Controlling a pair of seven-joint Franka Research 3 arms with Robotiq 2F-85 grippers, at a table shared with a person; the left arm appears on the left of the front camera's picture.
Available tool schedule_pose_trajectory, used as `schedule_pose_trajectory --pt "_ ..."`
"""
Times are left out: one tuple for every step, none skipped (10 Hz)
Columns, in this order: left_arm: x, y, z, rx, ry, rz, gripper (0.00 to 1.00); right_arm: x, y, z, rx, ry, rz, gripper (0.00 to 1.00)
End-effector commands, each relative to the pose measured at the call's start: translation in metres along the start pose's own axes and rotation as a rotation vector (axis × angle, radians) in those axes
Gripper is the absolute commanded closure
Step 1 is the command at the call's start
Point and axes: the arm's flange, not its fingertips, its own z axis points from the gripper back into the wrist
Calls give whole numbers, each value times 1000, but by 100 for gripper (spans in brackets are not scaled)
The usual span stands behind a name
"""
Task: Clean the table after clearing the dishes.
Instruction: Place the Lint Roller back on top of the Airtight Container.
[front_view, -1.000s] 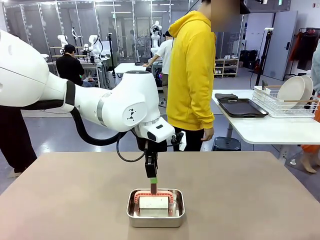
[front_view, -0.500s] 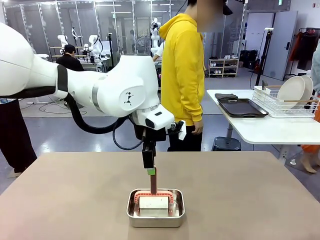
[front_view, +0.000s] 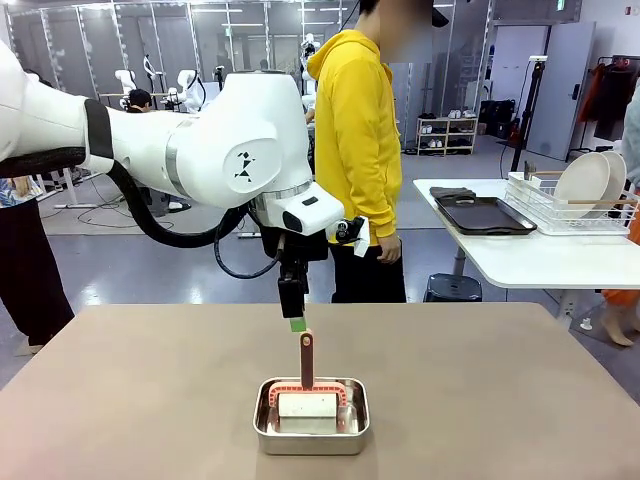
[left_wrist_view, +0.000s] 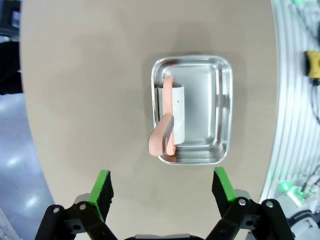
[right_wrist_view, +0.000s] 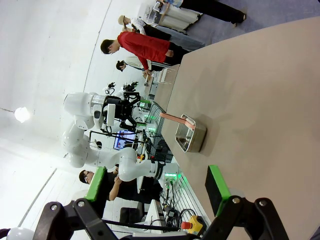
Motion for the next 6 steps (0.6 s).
schedule_pose_trajectory --pt "0 0 -2 2 6 -3 0 -3 1 -1 1 0 21 2" --pt "0 0 -2 2 6 -3 0 -3 1 -1 1 0 21 2" --pt "0 0 -2 2 6 -3 0 -3 1 -1 1 0 21 2" --pt "0 0 -2 2 6 -3 0 -3 1 -1 1 0 21 2" --pt "0 0 -2 2 6 -3 0 -3 1 -1 1 0 21 2" --pt "0 0 -2 2 6 -3 0 -3 1 -1 1 0 21 2"
